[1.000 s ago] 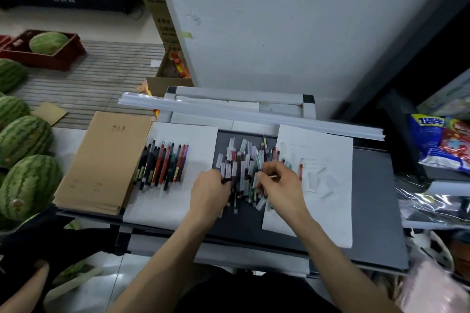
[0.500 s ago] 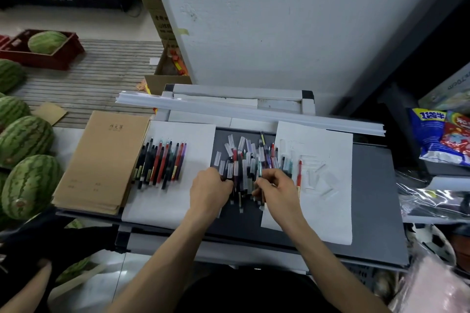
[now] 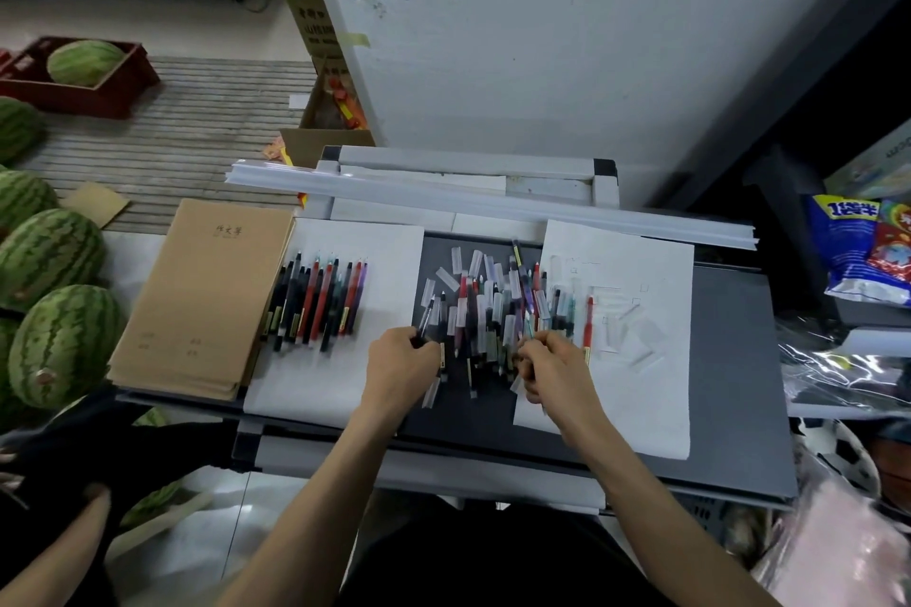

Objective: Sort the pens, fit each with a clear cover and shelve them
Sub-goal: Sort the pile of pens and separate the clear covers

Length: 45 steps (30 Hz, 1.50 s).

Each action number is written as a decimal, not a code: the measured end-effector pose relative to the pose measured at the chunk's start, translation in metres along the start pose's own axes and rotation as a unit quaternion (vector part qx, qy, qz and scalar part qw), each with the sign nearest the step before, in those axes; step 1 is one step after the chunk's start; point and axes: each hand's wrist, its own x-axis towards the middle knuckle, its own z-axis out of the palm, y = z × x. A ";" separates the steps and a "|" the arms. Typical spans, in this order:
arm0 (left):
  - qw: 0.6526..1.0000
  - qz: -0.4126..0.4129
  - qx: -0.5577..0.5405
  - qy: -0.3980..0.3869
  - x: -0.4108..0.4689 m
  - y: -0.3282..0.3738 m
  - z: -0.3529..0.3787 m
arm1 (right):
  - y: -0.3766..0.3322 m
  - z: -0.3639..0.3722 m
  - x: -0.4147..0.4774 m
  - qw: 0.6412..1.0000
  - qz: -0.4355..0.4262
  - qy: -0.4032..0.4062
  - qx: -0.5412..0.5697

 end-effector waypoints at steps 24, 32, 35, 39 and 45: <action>0.999 0.039 -0.007 -0.007 -0.005 0.006 -0.005 | 0.006 -0.014 -0.012 0.989 -0.043 0.033 -0.140; 0.996 -0.008 -0.084 -0.019 -0.007 -0.007 -0.002 | -0.002 -0.061 -0.004 0.956 -0.076 0.108 -0.261; 0.995 -0.007 -0.094 -0.018 -0.013 -0.004 0.003 | -0.011 -0.071 0.001 0.955 -0.058 0.126 -0.261; 0.997 0.000 -0.071 -0.026 -0.017 -0.002 0.013 | -0.022 -0.078 0.011 0.947 -0.030 0.157 -0.278; 1.000 0.014 -0.016 -0.014 -0.022 0.001 0.021 | -0.025 -0.076 0.021 0.933 -0.025 0.169 -0.318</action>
